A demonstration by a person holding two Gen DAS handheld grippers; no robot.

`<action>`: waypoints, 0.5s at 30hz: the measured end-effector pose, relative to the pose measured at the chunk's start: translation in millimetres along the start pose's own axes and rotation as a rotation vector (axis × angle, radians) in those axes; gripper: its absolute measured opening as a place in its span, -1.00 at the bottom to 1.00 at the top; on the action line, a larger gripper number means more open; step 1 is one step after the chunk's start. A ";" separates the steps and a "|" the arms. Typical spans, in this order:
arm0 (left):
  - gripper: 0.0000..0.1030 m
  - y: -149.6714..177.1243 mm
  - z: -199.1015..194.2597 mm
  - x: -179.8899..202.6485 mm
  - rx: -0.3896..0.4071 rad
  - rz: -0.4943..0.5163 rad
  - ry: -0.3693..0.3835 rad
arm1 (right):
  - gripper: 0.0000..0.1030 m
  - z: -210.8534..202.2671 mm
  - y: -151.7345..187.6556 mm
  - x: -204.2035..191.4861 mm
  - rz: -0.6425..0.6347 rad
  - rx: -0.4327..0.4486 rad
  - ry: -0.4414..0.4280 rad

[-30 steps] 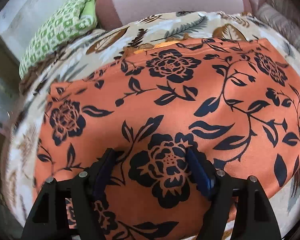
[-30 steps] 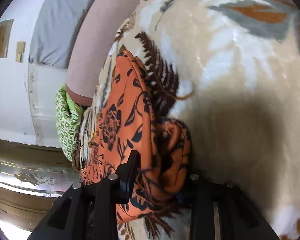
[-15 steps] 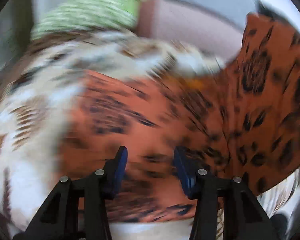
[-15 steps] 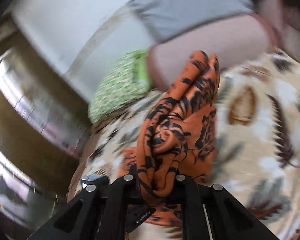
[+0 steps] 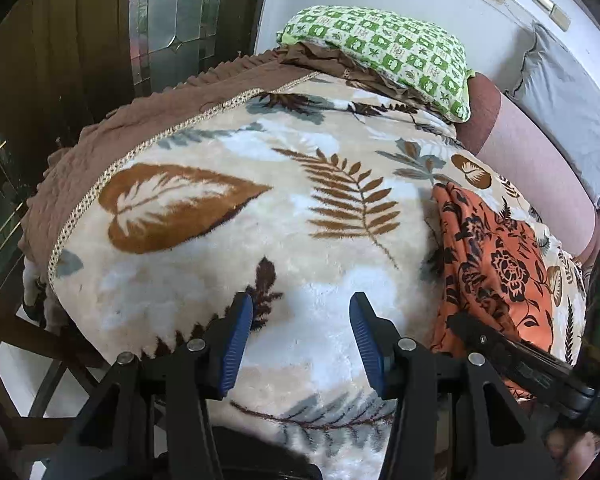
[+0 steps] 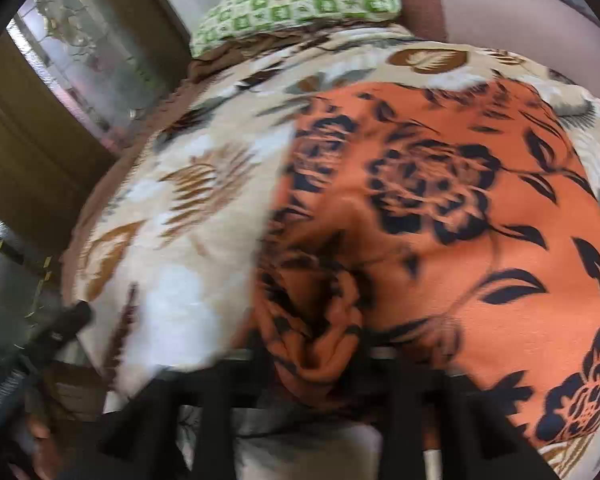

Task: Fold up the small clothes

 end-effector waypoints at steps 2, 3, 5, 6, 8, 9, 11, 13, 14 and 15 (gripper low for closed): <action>0.00 0.2 3.9 5.6 -0.010 0.007 0.039 | 0.54 -9.2 0.9 -8.4 -0.044 0.012 0.000; 0.02 -0.8 6.8 11.4 -0.020 0.018 0.064 | 0.54 -15.1 2.6 -6.2 -0.039 0.029 -0.026; 0.11 -5.3 13.5 21.3 -0.039 0.044 0.119 | 0.54 -33.7 6.5 5.9 0.022 0.074 -0.115; 0.13 -6.2 18.6 28.9 -0.057 0.060 0.137 | 0.54 -42.4 7.0 19.1 0.062 0.091 -0.129; 0.13 -5.4 24.2 40.5 -0.096 0.065 0.185 | 0.54 -54.0 8.0 44.7 0.127 0.117 -0.136; 0.13 -3.5 24.6 50.7 -0.107 0.072 0.232 | 0.54 -58.7 7.8 58.3 0.169 0.126 -0.140; 0.13 4.4 22.3 74.5 -0.118 0.121 0.285 | 0.54 -62.3 8.4 90.5 0.251 0.130 -0.161; 0.13 16.0 24.8 99.9 -0.135 0.202 0.310 | 0.54 -62.3 12.5 120.3 0.328 0.131 -0.170; 0.13 22.8 26.8 115.1 -0.140 0.259 0.315 | 0.54 -62.1 10.3 129.6 0.349 0.127 -0.176; 0.13 30.5 30.8 131.7 -0.143 0.332 0.297 | 0.54 -60.0 10.9 139.4 0.374 0.122 -0.183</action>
Point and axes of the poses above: each gripper's, at about its wrist camera, not at the fingertips, and z roughly the way its jaws point, x to its right, y to its underside, the point moved 1 cm from there along z, roughly the way its jaws point, and after that the axes turned 14 degrees about y, right-handed, at the moved point
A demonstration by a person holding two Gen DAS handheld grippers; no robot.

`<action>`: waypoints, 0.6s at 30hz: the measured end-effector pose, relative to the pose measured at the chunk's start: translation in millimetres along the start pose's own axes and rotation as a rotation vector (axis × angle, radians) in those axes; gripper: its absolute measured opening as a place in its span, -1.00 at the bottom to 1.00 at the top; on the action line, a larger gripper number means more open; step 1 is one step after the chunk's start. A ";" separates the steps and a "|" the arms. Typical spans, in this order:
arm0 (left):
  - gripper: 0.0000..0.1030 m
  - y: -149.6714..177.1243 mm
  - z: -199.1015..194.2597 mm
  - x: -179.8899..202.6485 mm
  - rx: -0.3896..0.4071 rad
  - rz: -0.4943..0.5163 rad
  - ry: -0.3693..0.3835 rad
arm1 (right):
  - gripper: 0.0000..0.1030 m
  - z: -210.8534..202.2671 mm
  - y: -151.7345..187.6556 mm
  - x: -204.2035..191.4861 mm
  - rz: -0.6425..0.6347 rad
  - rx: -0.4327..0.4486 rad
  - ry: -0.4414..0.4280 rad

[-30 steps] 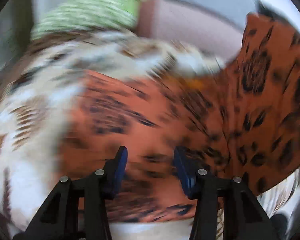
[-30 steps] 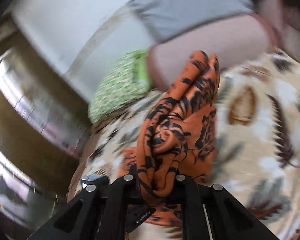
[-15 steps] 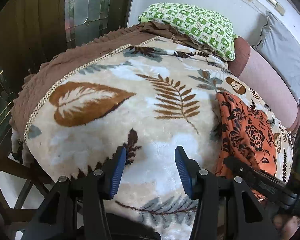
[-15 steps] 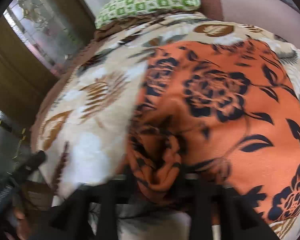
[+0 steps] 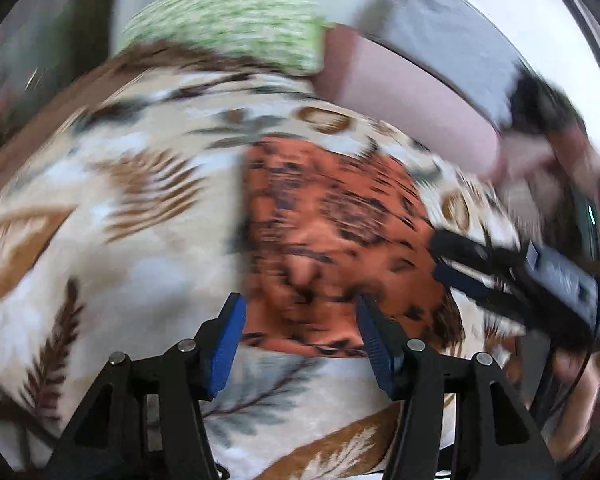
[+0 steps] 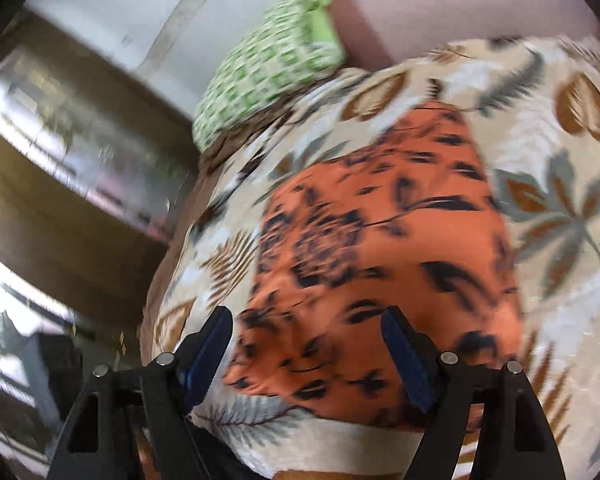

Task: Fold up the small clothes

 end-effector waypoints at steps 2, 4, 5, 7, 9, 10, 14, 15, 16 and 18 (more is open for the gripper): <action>0.13 1.4 18.2 14.1 -0.022 0.089 -0.070 | 0.54 1.0 0.6 14.8 0.045 -0.010 -0.038; 0.10 1.3 43.1 -2.9 -0.078 0.077 -0.228 | 0.54 0.7 1.6 20.4 0.047 -0.022 -0.065; 0.11 2.6 48.0 -25.1 -0.094 -0.022 -0.249 | 0.54 1.3 2.4 23.1 0.046 -0.027 -0.068; 0.22 14.3 36.6 -77.1 -0.056 -0.337 -0.129 | 0.54 3.5 5.3 29.4 0.047 -0.045 -0.090; 0.23 20.9 27.8 -90.0 -0.032 -0.422 -0.064 | 0.54 13.8 9.7 38.9 0.058 -0.065 -0.098; 0.23 21.0 26.9 -88.1 -0.043 -0.408 -0.067 | 0.54 17.5 10.7 44.0 0.074 -0.074 -0.109; 0.23 13.5 17.2 -78.4 -0.063 -0.431 -0.035 | 0.54 20.5 11.2 56.2 0.125 -0.095 -0.153; 0.23 8.6 9.5 -74.5 -0.027 -0.425 -0.018 | 0.54 17.9 10.0 56.4 0.120 -0.091 -0.161; 0.23 3.1 3.2 -69.0 0.008 -0.388 -0.020 | 0.54 17.2 9.3 56.9 0.112 -0.092 -0.162; 0.24 -1.8 6.8 -63.2 0.007 -0.298 -0.111 | 0.54 24.5 11.5 62.6 0.115 -0.120 -0.163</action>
Point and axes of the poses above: each gripper's, at about its wrist camera, not at the fingertips, and z roughly the way its jaws point, x to its right, y to its underside, the point moved 1 cm from there along z, roughly the way its jaws point, and after that the axes turned 14 degrees about y, right-handed, at the moved point
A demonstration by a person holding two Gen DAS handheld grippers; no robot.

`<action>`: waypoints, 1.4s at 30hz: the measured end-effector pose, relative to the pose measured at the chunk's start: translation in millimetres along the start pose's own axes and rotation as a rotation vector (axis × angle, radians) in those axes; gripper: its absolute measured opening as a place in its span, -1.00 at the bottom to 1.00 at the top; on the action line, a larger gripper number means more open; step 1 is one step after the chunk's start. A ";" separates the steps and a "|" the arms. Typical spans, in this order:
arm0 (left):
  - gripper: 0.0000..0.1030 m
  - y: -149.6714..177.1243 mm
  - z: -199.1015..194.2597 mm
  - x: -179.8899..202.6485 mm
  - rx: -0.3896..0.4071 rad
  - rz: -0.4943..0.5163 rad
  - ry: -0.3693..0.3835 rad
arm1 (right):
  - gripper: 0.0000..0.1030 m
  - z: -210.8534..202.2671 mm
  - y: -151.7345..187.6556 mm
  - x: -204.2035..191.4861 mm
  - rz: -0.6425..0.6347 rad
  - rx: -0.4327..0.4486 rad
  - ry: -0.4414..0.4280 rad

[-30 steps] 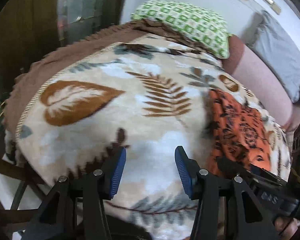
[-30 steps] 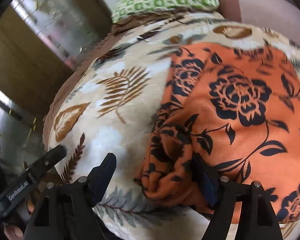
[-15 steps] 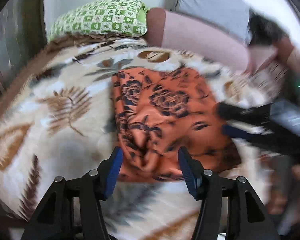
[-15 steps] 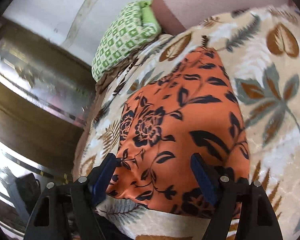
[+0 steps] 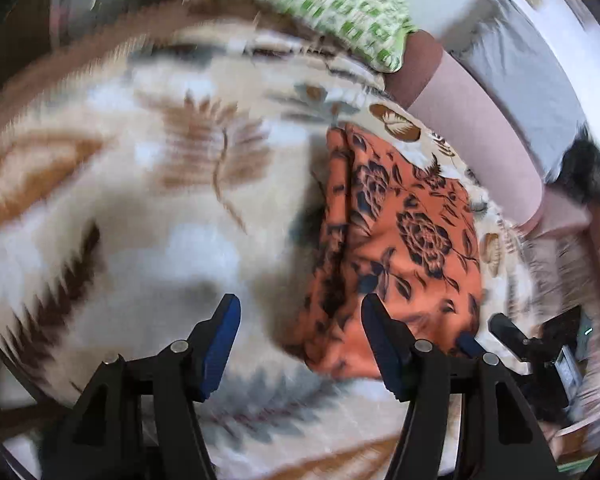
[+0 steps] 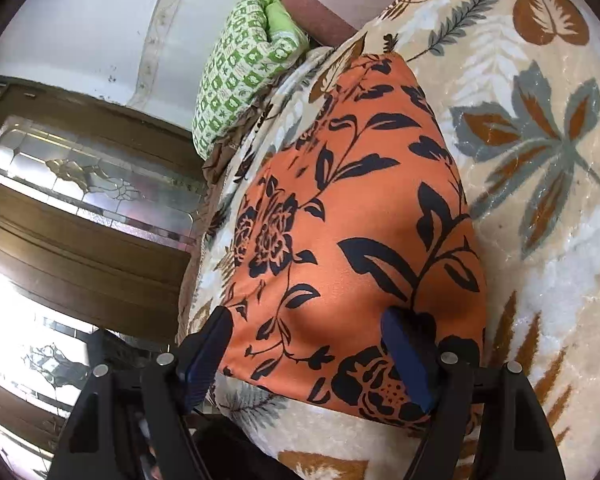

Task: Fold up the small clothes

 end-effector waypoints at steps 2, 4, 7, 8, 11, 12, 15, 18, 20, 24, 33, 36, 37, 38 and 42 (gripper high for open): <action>0.19 0.4 25.1 -9.8 -0.080 0.038 -0.163 | 0.54 3.8 0.3 6.9 0.031 -0.025 -0.011; -0.05 0.5 32.9 -25.7 -0.126 -0.029 -0.203 | 0.54 -3.6 -2.4 3.7 0.035 -0.024 -0.026; 0.05 -13.2 8.8 -18.2 -0.030 -0.069 -0.074 | 0.54 -21.7 -9.5 -7.6 -0.019 0.009 -0.026; 0.16 -19.9 3.8 -10.0 -0.013 -0.048 -0.043 | 0.54 -26.4 -14.6 -11.3 -0.031 0.017 -0.032; 0.42 -43.8 7.5 27.3 -0.008 0.061 0.068 | 0.54 -35.4 -36.0 -22.1 -0.084 0.061 0.008; 0.42 -50.9 13.5 37.9 -0.015 0.084 0.092 | 0.54 -36.5 -44.4 -23.4 -0.099 0.079 0.049; 0.42 -74.9 45.2 52.9 -0.047 0.148 0.119 | 0.54 -33.1 -69.5 -14.4 -0.114 0.126 0.174; 0.42 -90.6 95.7 43.3 -0.144 0.148 0.046 | 0.54 -19.7 -93.6 15.8 -0.027 0.103 0.187; 0.43 -93.7 121.4 29.8 -0.216 0.129 0.047 | 0.54 -5.8 -106.8 31.4 0.032 0.055 0.137; 0.42 -105.7 124.1 25.9 -0.215 0.131 0.083 | 0.54 23.2 -125.6 46.1 0.120 -0.015 0.017; 0.48 -105.4 125.1 20.5 -0.215 0.176 0.116 | -0.33 22.5 -119.0 36.8 0.107 -0.008 -0.023; 0.58 -104.8 129.6 24.4 -0.222 0.185 0.115 | -0.33 30.5 -106.8 50.5 0.131 -0.020 0.116; 0.58 -104.3 126.4 25.9 -0.219 0.185 0.109 | -0.21 39.5 -104.3 67.2 0.217 -0.045 0.094; 0.56 -104.2 122.8 28.7 -0.213 0.191 0.091 | -0.13 36.6 -103.6 71.1 0.256 -0.029 0.038; 0.55 -99.3 85.1 43.6 -0.125 0.288 0.024 | 0.57 -6.0 -97.6 50.8 0.175 0.077 -0.008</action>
Point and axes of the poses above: each gripper's, at about its wrist camera, not at the fingertips, and z roughly the way its jaws point, x to its right, y to its underside, the point moved 1 cm from there along z, roughly the way its jaws point, and after that the axes turned 14 degrees about y, right-handed, at the moved point
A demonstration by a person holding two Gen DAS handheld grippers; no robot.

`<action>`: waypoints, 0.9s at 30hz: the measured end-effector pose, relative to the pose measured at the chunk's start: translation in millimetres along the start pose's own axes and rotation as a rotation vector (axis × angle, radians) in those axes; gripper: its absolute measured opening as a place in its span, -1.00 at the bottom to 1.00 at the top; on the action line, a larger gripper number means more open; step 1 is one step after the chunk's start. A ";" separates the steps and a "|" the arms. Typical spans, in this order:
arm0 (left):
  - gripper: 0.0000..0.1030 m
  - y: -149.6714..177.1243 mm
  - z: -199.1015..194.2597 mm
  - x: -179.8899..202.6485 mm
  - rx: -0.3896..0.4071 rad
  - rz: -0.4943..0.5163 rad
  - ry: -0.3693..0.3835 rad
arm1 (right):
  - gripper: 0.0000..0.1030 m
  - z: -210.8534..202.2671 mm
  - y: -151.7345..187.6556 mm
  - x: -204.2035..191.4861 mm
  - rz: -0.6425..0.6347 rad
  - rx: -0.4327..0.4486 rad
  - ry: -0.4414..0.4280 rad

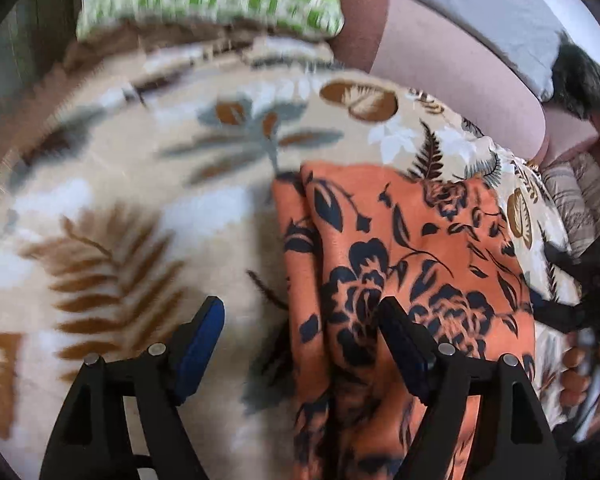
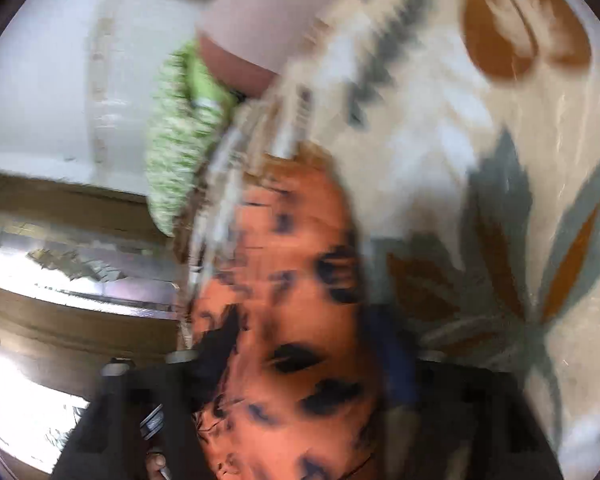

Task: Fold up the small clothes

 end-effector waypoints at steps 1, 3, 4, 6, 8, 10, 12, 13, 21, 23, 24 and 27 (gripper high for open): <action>0.55 3.0 -11.0 3.5 0.025 0.011 0.021 | 0.57 -10.5 5.4 -0.2 -0.015 0.001 -0.005; 0.55 15.7 -35.1 12.4 0.052 0.027 0.078 | 0.57 -21.5 20.9 5.1 -0.019 -0.028 -0.010; 0.55 21.4 -41.0 15.5 0.058 0.032 0.097 | 0.57 -24.7 33.6 9.9 -0.015 -0.057 -0.019; 0.55 37.7 -50.0 21.9 0.056 0.030 0.163 | 0.57 -27.3 50.2 15.6 -0.010 -0.100 -0.057; 0.55 47.9 -47.1 26.6 0.044 0.022 0.181 | 0.57 -25.5 69.8 8.7 -0.041 -0.137 -0.078; 0.55 59.2 -35.5 23.1 0.015 0.000 0.175 | 0.57 -21.9 81.0 7.9 -0.072 -0.125 -0.017; 0.55 67.3 -11.3 7.5 -0.054 -0.055 0.121 | 0.53 -5.8 88.6 20.1 -0.004 -0.172 -0.015; 0.55 70.9 -1.5 -1.2 -0.077 -0.085 0.081 | 0.23 0.6 91.1 24.1 0.017 -0.189 -0.006; 0.58 75.6 6.9 -3.5 -0.063 -0.067 0.065 | -0.21 -2.2 107.4 41.4 0.071 -0.198 0.012; 0.58 76.5 6.3 -3.1 -0.062 -0.061 0.068 | 0.31 -18.3 104.6 29.4 0.030 -0.160 0.021; 0.58 76.6 6.8 -3.6 -0.063 -0.061 0.070 | 0.52 -27.1 101.3 21.0 -0.007 -0.130 0.028; 0.59 74.2 7.9 -3.0 -0.066 -0.062 0.067 | 0.59 -42.0 80.5 5.2 -0.050 -0.051 0.044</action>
Point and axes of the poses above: each gripper's, at about its wrist camera, not at the fingertips, and z roughly the way its jaws point, x to its right, y to its underside, the point moved 1 cm from there along z, roughly the way its jaws point, and after that the axes turned 14 degrees about y, right-handed, at the moved point
